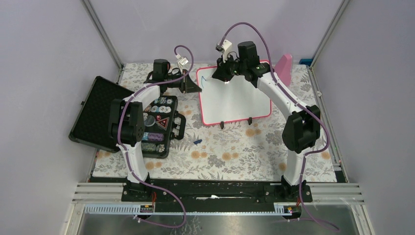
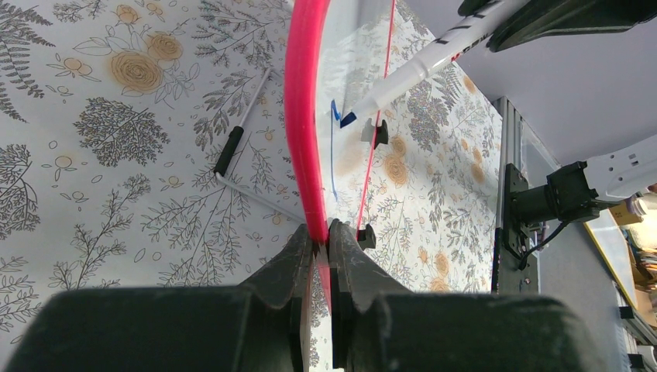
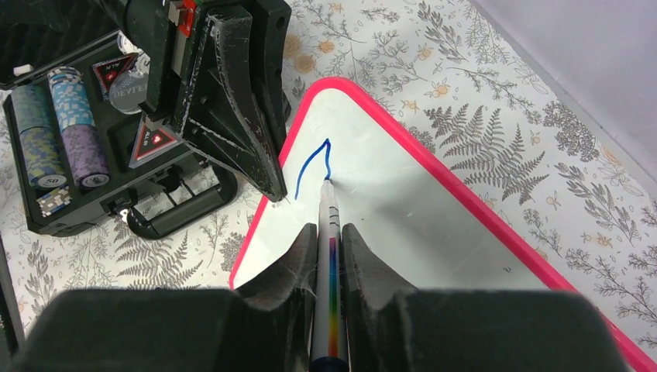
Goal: Write a sentence on the whiteboard
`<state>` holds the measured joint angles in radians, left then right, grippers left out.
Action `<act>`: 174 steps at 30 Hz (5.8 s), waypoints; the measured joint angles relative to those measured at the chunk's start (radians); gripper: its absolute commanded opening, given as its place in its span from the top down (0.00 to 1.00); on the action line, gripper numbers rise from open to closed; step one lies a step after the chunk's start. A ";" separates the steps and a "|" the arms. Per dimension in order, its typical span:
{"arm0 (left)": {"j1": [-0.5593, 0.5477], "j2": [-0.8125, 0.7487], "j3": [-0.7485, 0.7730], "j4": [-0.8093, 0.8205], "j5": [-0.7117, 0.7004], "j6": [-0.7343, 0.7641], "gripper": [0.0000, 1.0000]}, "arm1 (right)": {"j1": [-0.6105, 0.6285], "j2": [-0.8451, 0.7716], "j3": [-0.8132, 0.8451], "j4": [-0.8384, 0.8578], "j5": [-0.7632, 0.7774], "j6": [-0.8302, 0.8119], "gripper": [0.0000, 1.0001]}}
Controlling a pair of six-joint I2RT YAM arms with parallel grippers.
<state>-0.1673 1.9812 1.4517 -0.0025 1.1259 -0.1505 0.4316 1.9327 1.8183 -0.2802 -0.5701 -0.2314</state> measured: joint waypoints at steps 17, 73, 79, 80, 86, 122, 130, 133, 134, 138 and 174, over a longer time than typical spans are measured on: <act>0.000 0.001 0.001 -0.002 0.004 0.000 1.00 | 0.018 0.000 -0.002 0.000 -0.006 0.004 1.00; 0.000 0.004 0.002 0.004 -0.004 -0.015 1.00 | -0.006 -0.014 -0.059 0.000 -0.018 0.010 1.00; 0.000 0.004 0.002 0.004 -0.004 -0.016 1.00 | -0.007 -0.016 -0.073 0.000 -0.029 0.011 1.00; 0.000 0.004 0.002 0.004 -0.004 -0.017 1.00 | -0.005 -0.016 -0.073 0.000 -0.029 0.011 1.00; 0.000 0.004 0.002 0.004 -0.004 -0.019 1.00 | 0.003 -0.015 -0.073 0.000 -0.025 0.012 1.00; -0.002 0.004 0.018 -0.036 0.000 0.003 1.00 | -0.088 -0.090 -0.061 -0.034 -0.105 0.039 1.00; -0.002 0.004 0.023 -0.053 0.000 0.023 1.00 | -0.088 -0.094 -0.060 -0.053 -0.109 -0.001 1.00; -0.002 0.004 0.026 -0.058 0.000 0.024 1.00 | -0.088 -0.092 -0.052 -0.050 -0.122 0.000 1.00; -0.003 0.004 0.026 -0.060 0.000 0.024 1.00 | -0.088 -0.090 -0.049 -0.050 -0.124 0.000 1.00; -0.003 0.004 0.027 -0.064 0.000 0.024 1.00 | -0.087 -0.072 -0.038 -0.048 -0.129 0.003 1.00; -0.004 0.004 0.027 -0.064 -0.003 0.029 1.00 | -0.029 0.019 0.032 -0.052 -0.070 0.000 1.00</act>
<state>-0.1711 1.9854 1.4792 -0.0666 1.1229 -0.1215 0.4023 1.9518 1.8500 -0.3321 -0.6403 -0.2317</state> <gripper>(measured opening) 0.091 0.180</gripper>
